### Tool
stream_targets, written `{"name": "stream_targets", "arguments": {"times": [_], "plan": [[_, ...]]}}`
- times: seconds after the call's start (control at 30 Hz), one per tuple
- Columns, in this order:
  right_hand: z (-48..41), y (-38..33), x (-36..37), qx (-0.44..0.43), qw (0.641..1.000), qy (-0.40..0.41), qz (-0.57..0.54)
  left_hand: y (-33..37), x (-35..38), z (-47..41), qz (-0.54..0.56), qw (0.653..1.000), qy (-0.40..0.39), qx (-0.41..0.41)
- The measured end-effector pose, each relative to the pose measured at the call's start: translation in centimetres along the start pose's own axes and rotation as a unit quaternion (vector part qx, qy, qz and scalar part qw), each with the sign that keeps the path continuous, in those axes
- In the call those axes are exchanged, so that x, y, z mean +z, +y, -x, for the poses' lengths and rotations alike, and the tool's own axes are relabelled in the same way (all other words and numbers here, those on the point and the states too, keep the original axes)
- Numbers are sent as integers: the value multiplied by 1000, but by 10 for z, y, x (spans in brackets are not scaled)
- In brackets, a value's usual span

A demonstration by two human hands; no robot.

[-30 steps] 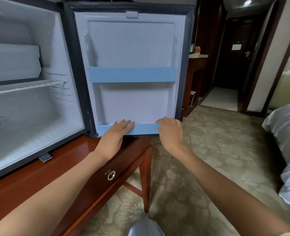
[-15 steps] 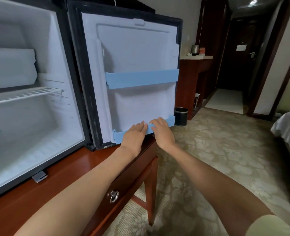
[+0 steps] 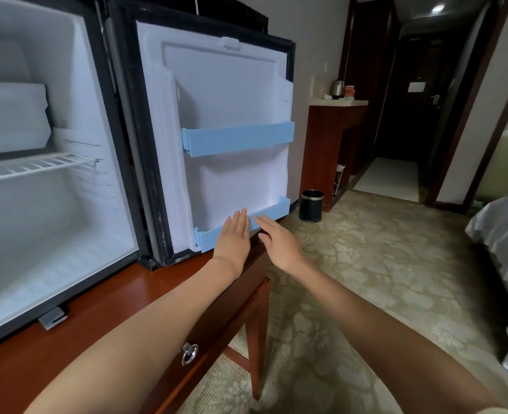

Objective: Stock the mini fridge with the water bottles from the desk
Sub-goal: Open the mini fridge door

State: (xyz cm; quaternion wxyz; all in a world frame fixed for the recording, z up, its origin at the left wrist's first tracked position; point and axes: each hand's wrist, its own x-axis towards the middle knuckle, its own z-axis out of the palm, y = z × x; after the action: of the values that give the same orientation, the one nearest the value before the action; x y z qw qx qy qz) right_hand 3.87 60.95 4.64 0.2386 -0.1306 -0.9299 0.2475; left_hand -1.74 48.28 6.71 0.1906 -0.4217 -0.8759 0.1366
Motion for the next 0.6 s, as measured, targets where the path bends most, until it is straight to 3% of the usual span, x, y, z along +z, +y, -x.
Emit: {"name": "stream_targets", "arguments": {"times": [0.2,0.47,0.6], "plan": [[15,-13,5,-30,998,-53,-3,-4,26,25,-8,999,43,12],[31,-37,15,-44,996,-73,-35,-41,45,70,118,987,63,87],[43,-53,29,-25,992,-67,-102,-54,47,95,162,981,68,81]]}}
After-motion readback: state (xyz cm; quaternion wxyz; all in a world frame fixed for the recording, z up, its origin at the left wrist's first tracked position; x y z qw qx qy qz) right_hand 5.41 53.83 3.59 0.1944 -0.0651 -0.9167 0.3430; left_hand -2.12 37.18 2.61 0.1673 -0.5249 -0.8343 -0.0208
